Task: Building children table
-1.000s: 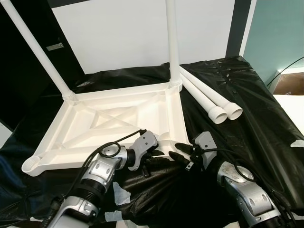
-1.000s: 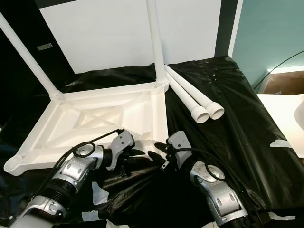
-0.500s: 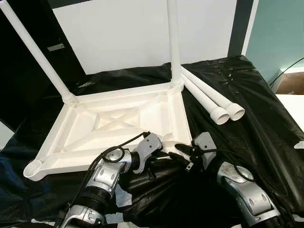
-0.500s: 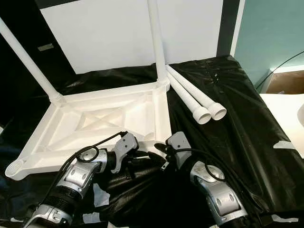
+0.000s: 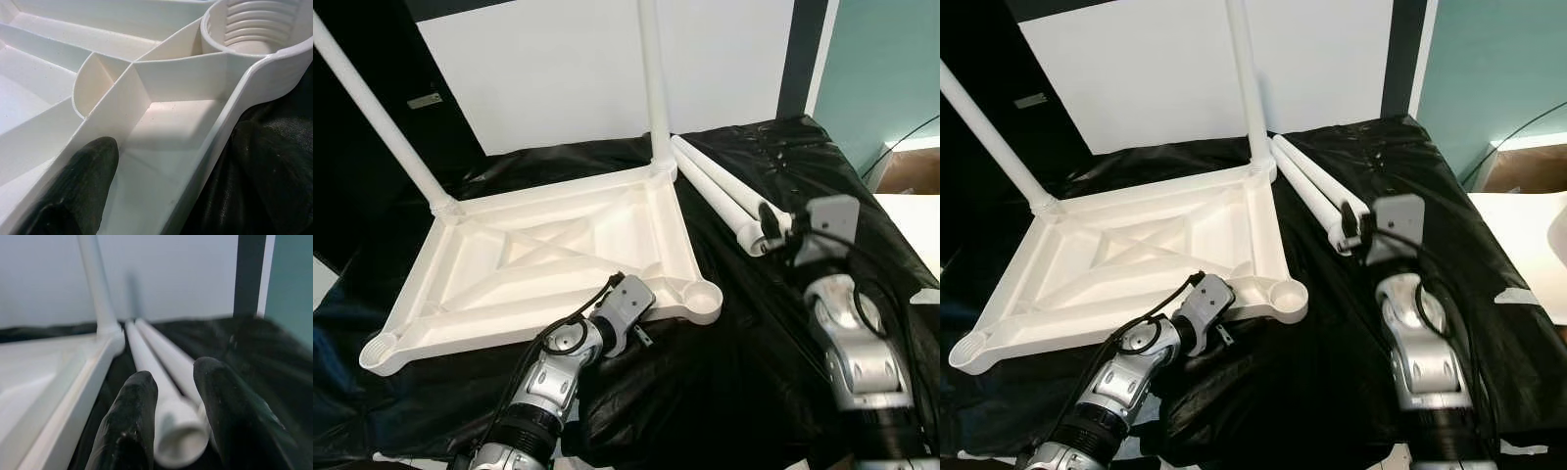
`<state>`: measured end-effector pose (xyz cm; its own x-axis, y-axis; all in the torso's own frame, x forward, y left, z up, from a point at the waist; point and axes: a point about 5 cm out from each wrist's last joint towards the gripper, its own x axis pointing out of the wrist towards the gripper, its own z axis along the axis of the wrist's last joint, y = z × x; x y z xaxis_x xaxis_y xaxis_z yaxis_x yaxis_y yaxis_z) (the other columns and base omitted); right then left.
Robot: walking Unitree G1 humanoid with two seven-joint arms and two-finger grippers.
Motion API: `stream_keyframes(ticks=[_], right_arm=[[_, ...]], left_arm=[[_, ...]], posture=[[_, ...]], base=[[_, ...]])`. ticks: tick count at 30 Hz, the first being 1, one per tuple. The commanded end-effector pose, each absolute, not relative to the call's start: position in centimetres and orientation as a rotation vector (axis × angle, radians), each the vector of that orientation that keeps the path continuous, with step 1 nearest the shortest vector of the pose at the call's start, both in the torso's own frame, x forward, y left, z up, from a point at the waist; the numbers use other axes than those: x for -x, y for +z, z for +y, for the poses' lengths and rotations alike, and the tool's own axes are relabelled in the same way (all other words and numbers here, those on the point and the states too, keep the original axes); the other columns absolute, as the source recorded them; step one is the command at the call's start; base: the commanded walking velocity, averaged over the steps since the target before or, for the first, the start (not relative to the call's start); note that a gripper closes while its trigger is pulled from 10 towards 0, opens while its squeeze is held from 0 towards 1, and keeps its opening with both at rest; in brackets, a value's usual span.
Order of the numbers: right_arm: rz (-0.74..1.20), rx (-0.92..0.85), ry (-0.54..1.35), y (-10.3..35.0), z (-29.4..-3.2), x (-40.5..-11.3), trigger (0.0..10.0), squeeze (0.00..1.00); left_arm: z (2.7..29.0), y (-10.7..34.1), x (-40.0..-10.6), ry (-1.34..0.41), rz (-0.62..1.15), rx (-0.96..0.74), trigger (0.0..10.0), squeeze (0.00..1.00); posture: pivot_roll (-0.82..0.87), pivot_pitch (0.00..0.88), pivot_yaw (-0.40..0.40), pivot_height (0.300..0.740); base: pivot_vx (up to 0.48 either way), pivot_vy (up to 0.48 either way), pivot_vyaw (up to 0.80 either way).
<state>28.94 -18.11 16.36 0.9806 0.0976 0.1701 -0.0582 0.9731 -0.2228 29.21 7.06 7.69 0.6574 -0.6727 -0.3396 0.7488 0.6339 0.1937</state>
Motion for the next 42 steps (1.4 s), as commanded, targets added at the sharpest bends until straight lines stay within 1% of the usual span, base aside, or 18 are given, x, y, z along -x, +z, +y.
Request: stream_keyframes(ticks=[1,3,4,5,6,7,8,16,17,18,19,20,21,22,23,25,26,42], right_arm=[[-0.180,0.227,0.117,16.2,-17.3,-29.0,10.0,0.00],[-0.170,0.257,0.131,16.1,-17.3,-29.1,10.0,0.00],[-0.151,0.299,0.142,15.9,-17.5,-29.3,10.0,0.00],[-0.151,0.299,0.142,15.9,-17.5,-29.3,10.0,0.00],[-0.131,0.351,0.144,15.6,-17.7,-29.6,10.0,0.00],[-0.119,0.385,0.142,15.4,-17.9,-29.8,10.0,0.00],[-0.110,0.416,0.143,15.2,-18.0,-29.9,10.0,0.00],[-0.069,0.656,0.222,14.5,-18.1,-30.9,10.0,0.00],[-0.065,0.699,0.241,14.4,-18.1,-31.2,10.0,0.44],[-0.065,0.699,0.241,14.4,-18.1,-31.2,10.0,0.44],[-0.061,0.750,0.267,14.4,-18.0,-31.5,10.0,0.79],[-0.061,0.750,0.267,14.4,-18.0,-31.5,10.0,0.79],[-0.059,0.793,0.295,14.4,-17.8,-31.8,10.0,0.92],[-0.060,0.822,0.315,14.4,-17.6,-32.0,10.0,0.92],[-0.058,0.860,0.332,14.5,-17.5,-32.2,10.0,0.78],[-0.057,0.886,0.340,14.6,-17.5,-32.2,10.0,0.78],[-0.060,0.916,0.346,14.7,-17.4,-32.3,10.0,0.00],[-0.036,1.181,0.360,17.4,-18.3,-30.4,10.0,0.00]], left_arm=[[8.4,5.0,-28.5,-0.751,0.374,-0.359,10.0,1.00],[8.4,5.0,-28.4,-0.762,0.367,-0.366,10.0,1.00],[8.3,5.2,-28.2,-0.789,0.347,-0.367,10.0,0.49],[8.3,5.2,-28.2,-0.789,0.347,-0.367,10.0,0.49],[8.2,5.6,-28.0,-0.824,0.322,-0.362,10.0,0.09],[8.2,6.0,-27.8,-0.859,0.294,-0.352,10.0,0.09],[8.2,6.4,-27.7,-0.889,0.269,-0.338,10.0,0.00],[9.0,9.8,-26.5,-1.086,0.169,-0.203,10.0,0.00],[9.1,10.2,-26.4,-1.096,0.160,-0.201,10.0,0.00],[9.1,10.2,-26.4,-1.096,0.160,-0.201,10.0,0.00],[9.2,10.5,-26.3,-1.093,0.151,-0.201,10.0,0.00],[9.2,10.5,-26.3,-1.093,0.151,-0.201,10.0,0.00],[9.2,10.7,-26.3,-1.089,0.146,-0.197,10.0,0.00],[9.2,10.8,-26.1,-1.087,0.144,-0.190,10.0,0.00],[9.2,10.8,-25.9,-1.086,0.146,-0.184,10.0,0.00],[9.2,10.8,-25.8,-1.091,0.149,-0.177,10.0,0.00],[9.3,10.8,-25.6,-1.093,0.155,-0.171,10.0,0.00],[9.9,10.6,-25.0,-1.058,0.234,-0.135,10.0,0.00]], posture=[[-0.09,0.000,0.135,0.740],[-0.09,0.000,0.135,0.740],[-0.09,0.000,0.140,0.740],[-0.09,0.000,0.140,0.740],[-0.09,0.000,0.140,0.740],[-0.09,0.000,0.140,0.740],[-0.09,0.000,0.140,0.740],[-0.07,0.000,0.129,0.740],[-0.07,0.000,0.128,0.740],[-0.07,0.000,0.128,0.740],[-0.06,0.000,0.127,0.740],[-0.06,0.000,0.127,0.740],[-0.05,0.000,0.123,0.740],[-0.05,0.000,0.121,0.740],[-0.04,0.000,0.120,0.740],[-0.04,0.000,0.120,0.740],[-0.04,0.000,0.115,0.740],[-0.05,0.000,0.105,0.740]], base=[[0.000,0.000,0.00],[0.000,0.000,0.00],[0.000,0.000,0.00],[0.000,0.000,0.00],[0.000,0.000,0.00],[0.000,0.000,0.00],[0.000,0.000,0.00],[0.000,0.000,0.00],[0.000,0.000,0.00],[0.000,0.000,0.00],[0.000,0.000,0.00],[0.000,0.000,0.00],[0.000,0.000,0.00],[0.000,0.000,0.00],[0.000,0.000,0.00],[0.000,0.000,0.00],[0.000,0.000,0.00],[0.000,0.000,0.00]])
